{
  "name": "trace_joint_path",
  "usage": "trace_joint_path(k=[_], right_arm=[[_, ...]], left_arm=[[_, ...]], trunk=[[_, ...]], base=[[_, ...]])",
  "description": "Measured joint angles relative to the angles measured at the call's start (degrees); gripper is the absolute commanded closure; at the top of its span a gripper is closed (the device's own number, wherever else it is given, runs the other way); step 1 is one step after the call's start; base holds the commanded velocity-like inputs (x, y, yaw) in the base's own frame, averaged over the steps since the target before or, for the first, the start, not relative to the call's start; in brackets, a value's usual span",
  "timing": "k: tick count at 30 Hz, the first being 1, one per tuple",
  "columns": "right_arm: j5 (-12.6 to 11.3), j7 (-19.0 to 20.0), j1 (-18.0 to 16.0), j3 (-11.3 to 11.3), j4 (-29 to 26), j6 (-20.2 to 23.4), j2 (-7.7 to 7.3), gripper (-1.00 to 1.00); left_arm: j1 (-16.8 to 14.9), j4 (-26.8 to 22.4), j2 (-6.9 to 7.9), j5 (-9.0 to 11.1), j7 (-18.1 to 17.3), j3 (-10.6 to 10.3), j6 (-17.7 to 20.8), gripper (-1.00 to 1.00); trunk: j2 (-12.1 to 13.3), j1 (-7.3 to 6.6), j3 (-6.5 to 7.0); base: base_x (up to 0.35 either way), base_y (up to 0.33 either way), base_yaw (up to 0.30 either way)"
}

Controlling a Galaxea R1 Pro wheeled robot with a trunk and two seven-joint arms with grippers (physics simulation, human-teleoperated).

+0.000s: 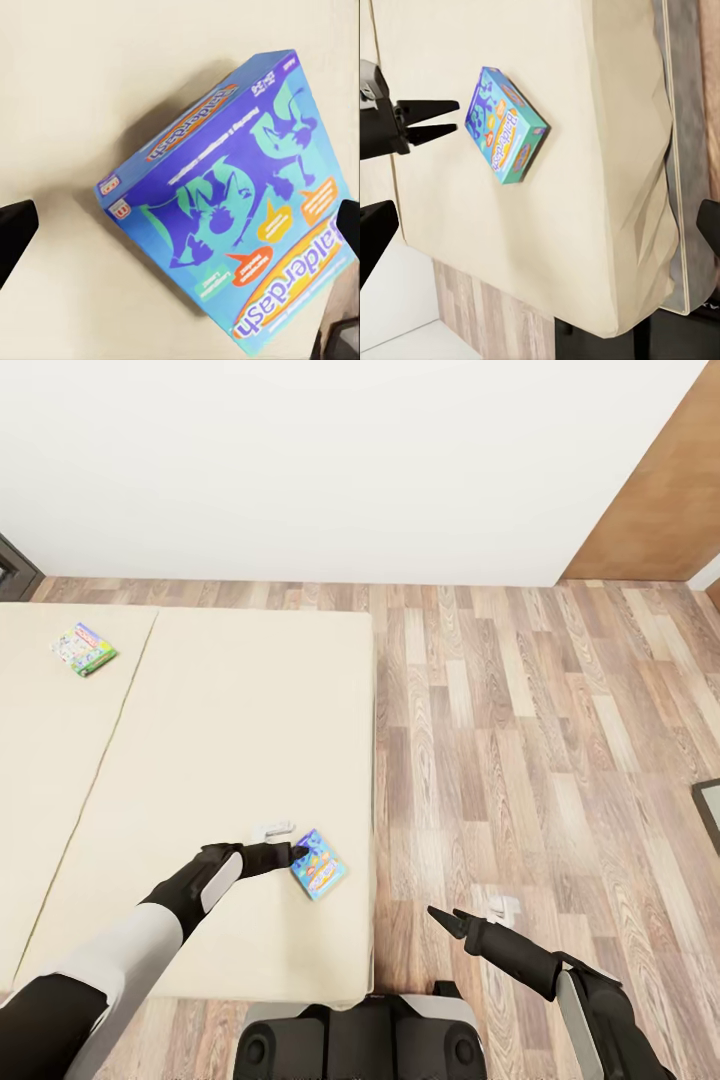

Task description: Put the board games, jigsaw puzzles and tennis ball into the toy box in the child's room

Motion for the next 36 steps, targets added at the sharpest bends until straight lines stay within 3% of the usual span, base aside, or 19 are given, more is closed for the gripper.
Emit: trace_joint_path(k=[10,21,36], right_arm=[[0.25,0.0,0.0,0.02,0.14,0.0,0.0,-1.0],[0.4,-0.01,0.0,-0.01,0.32,0.0,0.0,-1.0],[0.2,0.1,0.0,0.02,0.38,0.0,0.0,-1.0]], left_arm=[[0.0,0.0,0.19,-0.21,-3.2,-0.04,-0.1,-1.0],[0.0,0.0,0.18,-0.25,-3.56,-0.04,-0.37,-1.0],[0.0,0.0,0.18,-0.28,-3.52,-0.04,-0.53,-1.0]], trunk=[[0.0,0.0,-0.91],[0.0,0.0,-1.83],[0.0,0.0,-2.03]], base=[[0.0,0.0,0.0],[0.0,0.0,0.0],[0.0,0.0,0.0]])
